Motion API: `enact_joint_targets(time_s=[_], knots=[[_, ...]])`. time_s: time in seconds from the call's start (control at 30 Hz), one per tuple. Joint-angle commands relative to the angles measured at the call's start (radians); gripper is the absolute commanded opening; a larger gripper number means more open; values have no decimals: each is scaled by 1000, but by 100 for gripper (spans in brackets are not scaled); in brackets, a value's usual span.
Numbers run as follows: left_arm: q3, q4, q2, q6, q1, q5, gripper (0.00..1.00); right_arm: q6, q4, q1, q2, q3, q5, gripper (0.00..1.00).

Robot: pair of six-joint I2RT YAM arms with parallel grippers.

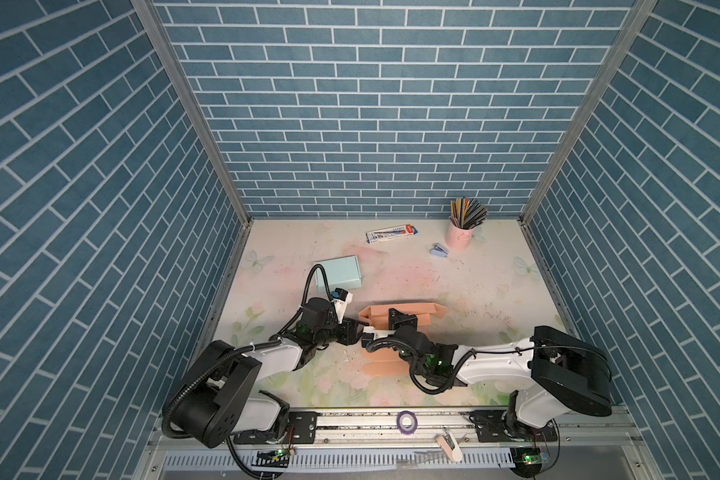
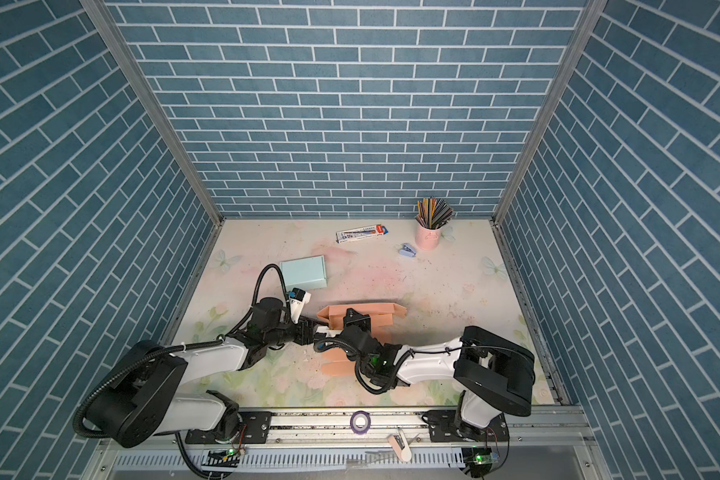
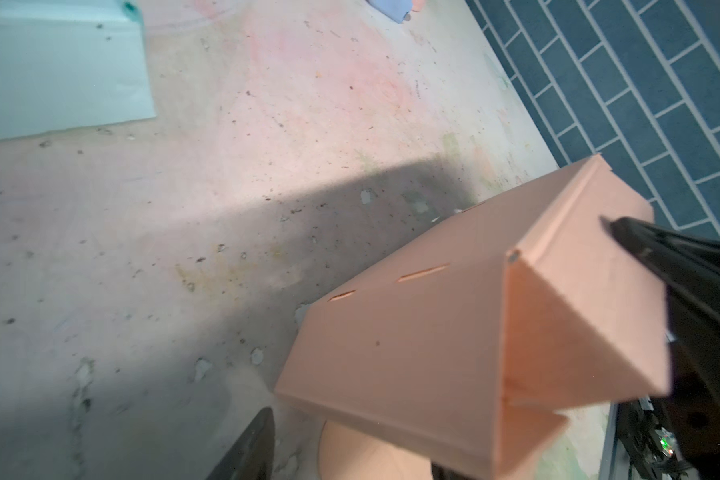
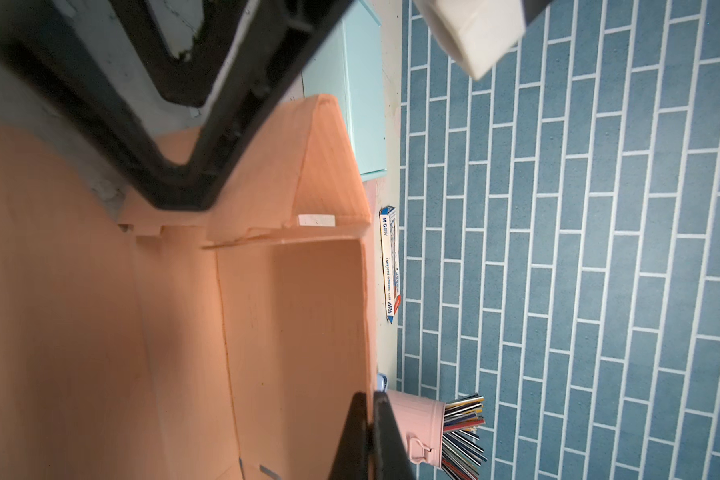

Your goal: Fold the paper box

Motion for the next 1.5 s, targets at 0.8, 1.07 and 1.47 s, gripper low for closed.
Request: enact_joint_targets(time_s=[0.8, 1.07, 1.47], knots=[[-91, 301, 23, -5, -57, -6, 58, 27, 48, -23, 4, -9, -51, 0], [-65, 345, 84, -4, -56, -15, 54, 45, 4, -1, 5, -3, -43, 0], [-105, 379, 57, -9, -69, -29, 49, 118, -75, 32, 26, 28, 9, 0]])
